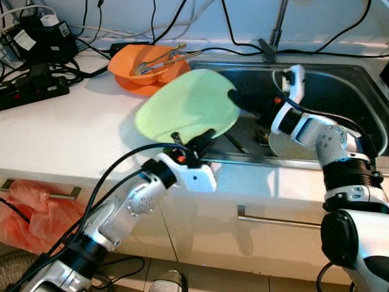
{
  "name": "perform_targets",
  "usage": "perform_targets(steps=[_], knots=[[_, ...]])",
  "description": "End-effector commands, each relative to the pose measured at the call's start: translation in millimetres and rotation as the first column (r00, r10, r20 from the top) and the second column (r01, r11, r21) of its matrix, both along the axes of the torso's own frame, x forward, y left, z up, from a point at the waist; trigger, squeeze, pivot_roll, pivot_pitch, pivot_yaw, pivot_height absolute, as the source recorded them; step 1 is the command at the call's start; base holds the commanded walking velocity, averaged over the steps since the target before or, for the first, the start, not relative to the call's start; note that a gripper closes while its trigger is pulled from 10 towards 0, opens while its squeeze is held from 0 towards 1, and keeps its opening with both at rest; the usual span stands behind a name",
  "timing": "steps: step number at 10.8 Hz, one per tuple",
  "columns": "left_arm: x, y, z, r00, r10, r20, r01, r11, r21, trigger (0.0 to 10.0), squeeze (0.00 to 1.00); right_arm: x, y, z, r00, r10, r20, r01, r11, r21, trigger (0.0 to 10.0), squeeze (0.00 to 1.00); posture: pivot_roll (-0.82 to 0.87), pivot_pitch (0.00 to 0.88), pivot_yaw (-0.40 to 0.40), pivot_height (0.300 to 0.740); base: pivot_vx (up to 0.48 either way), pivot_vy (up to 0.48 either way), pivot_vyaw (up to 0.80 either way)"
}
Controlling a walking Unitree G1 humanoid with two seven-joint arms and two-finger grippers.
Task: Kitchen organization
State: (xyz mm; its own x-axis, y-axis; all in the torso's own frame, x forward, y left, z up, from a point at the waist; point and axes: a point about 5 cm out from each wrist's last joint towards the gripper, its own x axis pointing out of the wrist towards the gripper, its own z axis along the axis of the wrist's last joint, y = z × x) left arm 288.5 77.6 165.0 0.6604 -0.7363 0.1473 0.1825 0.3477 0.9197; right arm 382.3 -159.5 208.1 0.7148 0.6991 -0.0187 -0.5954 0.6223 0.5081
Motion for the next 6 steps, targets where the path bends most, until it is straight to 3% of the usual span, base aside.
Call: perform_targets(steps=[1, 4, 5, 6], knots=[[-0.4, -5.0, -13.4, 1.000, -0.018, -0.021, 0.019, 0.999, 0.049, 0.0, 0.00, -0.3, 7.1, 4.7, 0.999, 0.040, -0.001, -0.040, 0.999, 0.012, 10.0, 0.00, 0.24, 0.048, 0.064, 0.740, 0.000, 0.000, 0.00], [-0.6, -11.9, -11.9, 0.997, -0.056, 0.055, 0.055, 0.998, 0.033, 0.0, 0.00, -1.6, 13.2, 3.8, 0.997, 0.076, -0.018, -0.076, 0.997, -0.006, 10.0, 0.00, 0.23, 0.056, 0.054, 0.740, 0.000, 0.000, 0.00], [-1.1, -14.1, -11.9, 0.996, -0.069, 0.064, 0.067, 0.997, 0.027, 0.0, 0.00, -0.7, 16.6, 4.3, 0.997, 0.080, -0.017, -0.080, 0.997, -0.007, 7.5, 0.00, 0.23, 0.056, 0.053, 0.740, 0.000, 0.000, 0.00], [-1.6, -15.7, -11.6, 0.995, -0.075, 0.070, 0.073, 0.997, 0.026, 0.0, 0.00, 0.1, 18.5, 4.7, 0.997, 0.079, -0.018, -0.079, 0.997, -0.006, 0.9, 0.00, 0.23, 0.056, 0.053, 0.740, 0.000, 0.000, 0.00]])
